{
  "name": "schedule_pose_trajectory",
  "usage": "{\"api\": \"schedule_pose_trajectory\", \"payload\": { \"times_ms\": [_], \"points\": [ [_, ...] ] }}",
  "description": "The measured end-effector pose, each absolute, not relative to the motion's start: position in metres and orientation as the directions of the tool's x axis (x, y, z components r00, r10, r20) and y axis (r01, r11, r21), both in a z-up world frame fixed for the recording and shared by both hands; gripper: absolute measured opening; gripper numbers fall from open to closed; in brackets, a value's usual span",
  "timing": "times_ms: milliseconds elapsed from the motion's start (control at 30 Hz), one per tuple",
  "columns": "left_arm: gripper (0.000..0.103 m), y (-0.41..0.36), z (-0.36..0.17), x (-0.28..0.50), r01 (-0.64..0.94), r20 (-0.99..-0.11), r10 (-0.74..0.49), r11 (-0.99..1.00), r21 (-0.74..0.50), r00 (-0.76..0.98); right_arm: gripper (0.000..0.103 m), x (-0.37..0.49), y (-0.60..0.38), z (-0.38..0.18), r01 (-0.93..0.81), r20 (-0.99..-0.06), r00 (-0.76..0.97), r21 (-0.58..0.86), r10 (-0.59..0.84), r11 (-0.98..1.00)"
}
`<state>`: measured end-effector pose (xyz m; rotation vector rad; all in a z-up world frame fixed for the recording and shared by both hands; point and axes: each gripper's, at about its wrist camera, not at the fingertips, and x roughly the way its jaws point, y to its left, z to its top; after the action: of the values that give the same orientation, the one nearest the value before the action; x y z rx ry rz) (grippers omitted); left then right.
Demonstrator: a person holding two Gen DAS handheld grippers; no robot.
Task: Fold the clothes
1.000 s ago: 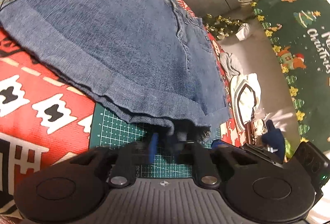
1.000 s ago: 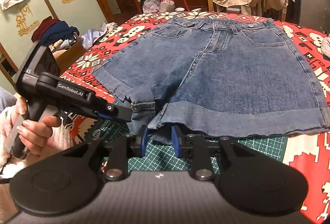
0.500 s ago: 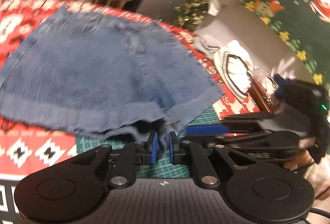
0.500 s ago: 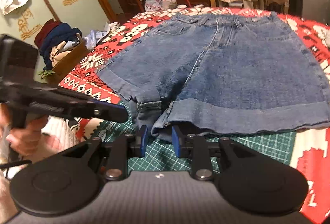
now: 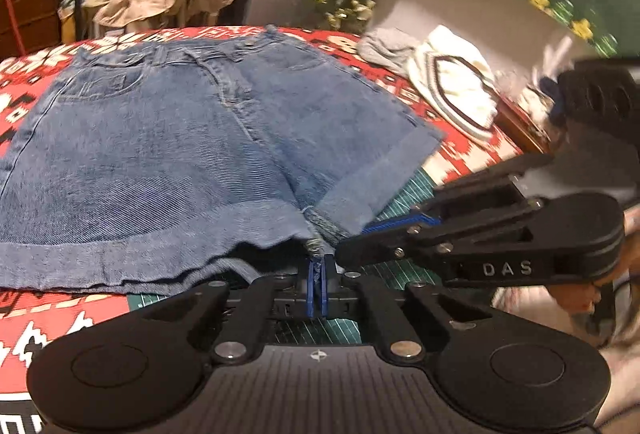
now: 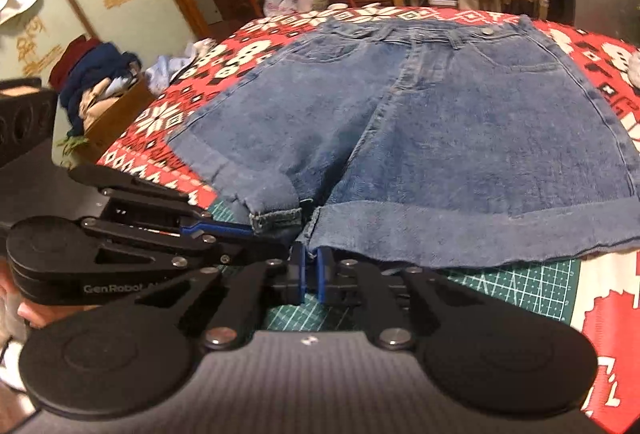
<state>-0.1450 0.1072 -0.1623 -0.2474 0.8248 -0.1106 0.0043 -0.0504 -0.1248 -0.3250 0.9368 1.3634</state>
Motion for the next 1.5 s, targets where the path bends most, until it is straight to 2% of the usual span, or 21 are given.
{"api": "schedule_pose_trajectory", "payload": {
  "times_ms": [133, 233, 300, 333, 400, 433, 567, 767, 833, 867, 900, 933, 1067, 1200, 1300, 1400, 1500],
  "points": [
    [0.003, 0.1, -0.17, -0.147, 0.03, -0.745, -0.185, 0.976, -0.216, 0.641, 0.006, -0.005, -0.053, -0.126, -0.94, -0.747, -0.09, 0.282, 0.658, 0.192],
    [0.003, 0.103, -0.178, -0.142, 0.023, -0.761, -0.201, 0.971, -0.238, 0.617, 0.006, -0.005, -0.054, -0.135, -0.94, -0.767, -0.089, 0.275, 0.635, 0.2],
    [0.009, 0.105, -0.174, -0.142, 0.026, -0.761, -0.209, 0.969, -0.245, 0.614, 0.008, -0.004, -0.055, -0.135, -0.937, -0.763, -0.091, 0.283, 0.64, 0.203],
    [0.013, 0.105, -0.171, -0.143, 0.027, -0.758, -0.211, 0.969, -0.247, 0.618, 0.012, -0.003, -0.058, -0.133, -0.938, -0.755, -0.089, 0.284, 0.65, 0.201],
    [0.027, 0.108, -0.167, -0.147, 0.025, -0.752, -0.217, 0.966, -0.258, 0.622, 0.014, -0.002, -0.064, -0.127, -0.938, -0.742, -0.08, 0.283, 0.666, 0.202],
    [0.029, 0.109, -0.164, -0.149, 0.024, -0.749, -0.218, 0.965, -0.261, 0.626, 0.023, 0.0, -0.068, -0.124, -0.938, -0.737, -0.076, 0.281, 0.672, 0.203],
    [0.04, 0.111, -0.151, -0.158, 0.009, -0.737, -0.187, 0.971, -0.239, 0.65, 0.03, 0.008, -0.082, -0.113, -0.939, -0.731, -0.047, 0.264, 0.681, 0.219],
    [0.042, 0.127, -0.139, -0.165, -0.112, -0.746, -0.026, 0.985, -0.135, 0.666, 0.051, 0.035, -0.108, -0.098, -0.924, -0.733, 0.076, 0.202, 0.676, 0.323],
    [0.042, 0.135, -0.137, -0.168, -0.159, -0.743, 0.047, 0.984, -0.081, 0.668, 0.066, 0.045, -0.118, -0.093, -0.915, -0.731, 0.121, 0.18, 0.671, 0.361],
    [0.046, 0.14, -0.136, -0.169, -0.187, -0.741, 0.09, 0.981, -0.049, 0.665, 0.072, 0.05, -0.122, -0.091, -0.909, -0.73, 0.144, 0.169, 0.668, 0.38],
    [0.051, 0.146, -0.136, -0.171, -0.206, -0.734, 0.121, 0.978, -0.027, 0.668, 0.084, 0.055, -0.128, -0.089, -0.902, -0.723, 0.183, 0.146, 0.666, 0.407],
    [0.052, 0.152, -0.135, -0.173, -0.216, -0.726, 0.137, 0.976, -0.016, 0.674, 0.091, 0.06, -0.133, -0.087, -0.897, -0.716, 0.215, 0.123, 0.664, 0.424],
    [0.062, 0.176, -0.134, -0.178, -0.272, -0.703, 0.205, 0.962, 0.017, 0.681, 0.101, 0.079, -0.15, -0.084, -0.869, -0.689, 0.317, 0.064, 0.652, 0.491],
    [0.088, 0.2, -0.132, -0.184, -0.346, -0.684, 0.269, 0.938, 0.026, 0.678, 0.102, 0.1, -0.162, -0.087, -0.829, -0.672, 0.368, 0.076, 0.643, 0.555],
    [0.088, 0.216, -0.132, -0.181, -0.34, -0.696, 0.275, 0.939, 0.048, 0.663, 0.102, 0.112, -0.164, -0.092, -0.812, -0.67, 0.39, 0.073, 0.631, 0.579],
    [0.089, 0.232, -0.135, -0.183, -0.26, -0.699, 0.172, 0.965, -0.021, 0.694, 0.102, 0.124, -0.165, -0.099, -0.794, -0.677, 0.411, 0.063, 0.61, 0.605],
    [0.089, 0.246, -0.141, -0.185, -0.317, -0.699, 0.172, 0.945, -0.083, 0.694, 0.102, 0.132, -0.165, -0.105, -0.775, -0.684, 0.426, 0.062, 0.592, 0.629]
  ]
}}
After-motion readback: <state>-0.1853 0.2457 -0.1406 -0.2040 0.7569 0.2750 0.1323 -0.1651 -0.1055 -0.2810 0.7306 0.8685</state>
